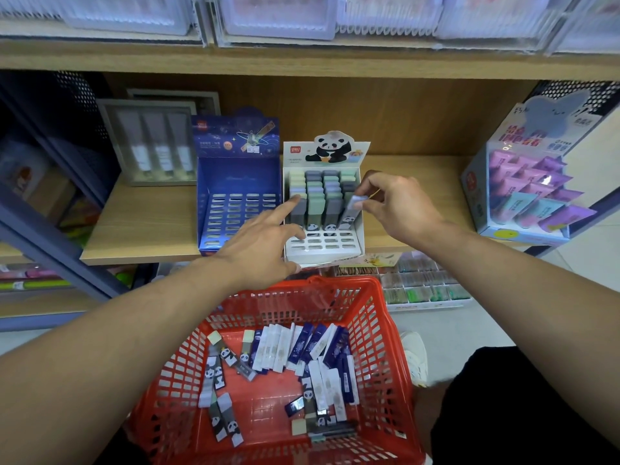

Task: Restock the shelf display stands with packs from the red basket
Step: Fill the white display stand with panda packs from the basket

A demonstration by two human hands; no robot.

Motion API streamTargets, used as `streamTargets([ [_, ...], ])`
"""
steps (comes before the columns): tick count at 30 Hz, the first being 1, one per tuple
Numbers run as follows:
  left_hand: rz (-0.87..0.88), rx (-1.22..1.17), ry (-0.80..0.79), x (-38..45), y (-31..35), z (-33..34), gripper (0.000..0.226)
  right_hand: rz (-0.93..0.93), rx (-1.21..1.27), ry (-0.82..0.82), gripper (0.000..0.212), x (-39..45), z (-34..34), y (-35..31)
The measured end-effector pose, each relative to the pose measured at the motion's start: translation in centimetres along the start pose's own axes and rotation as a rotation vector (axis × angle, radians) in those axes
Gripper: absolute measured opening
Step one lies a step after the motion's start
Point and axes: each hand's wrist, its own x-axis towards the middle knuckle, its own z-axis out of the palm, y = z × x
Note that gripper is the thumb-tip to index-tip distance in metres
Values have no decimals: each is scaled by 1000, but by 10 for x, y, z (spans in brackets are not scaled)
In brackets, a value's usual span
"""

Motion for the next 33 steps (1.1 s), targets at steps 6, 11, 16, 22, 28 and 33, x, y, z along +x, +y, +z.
streamTargets([
  [6, 10, 22, -24, 0, 0, 1, 56, 9, -55, -7, 4, 0, 0, 5],
  [11, 12, 29, -19, 0, 0, 3, 56, -33, -238, 8, 21, 4, 5, 7],
  [16, 14, 27, -16, -1, 2, 3, 56, -20, -260, 90, 24, 0, 9, -1],
  [22, 22, 11, 7, -2, 1, 6, 62, 19, -271, 45, 23, 0, 10, -4],
  [28, 12, -8, -9, -5, 1, 4, 59, -42, -317, 46, 23, -3, 9, -4],
  [33, 43, 1, 227, -19, -1, 2, 32, -333, -149, 117, 16, -24, 7, -38],
])
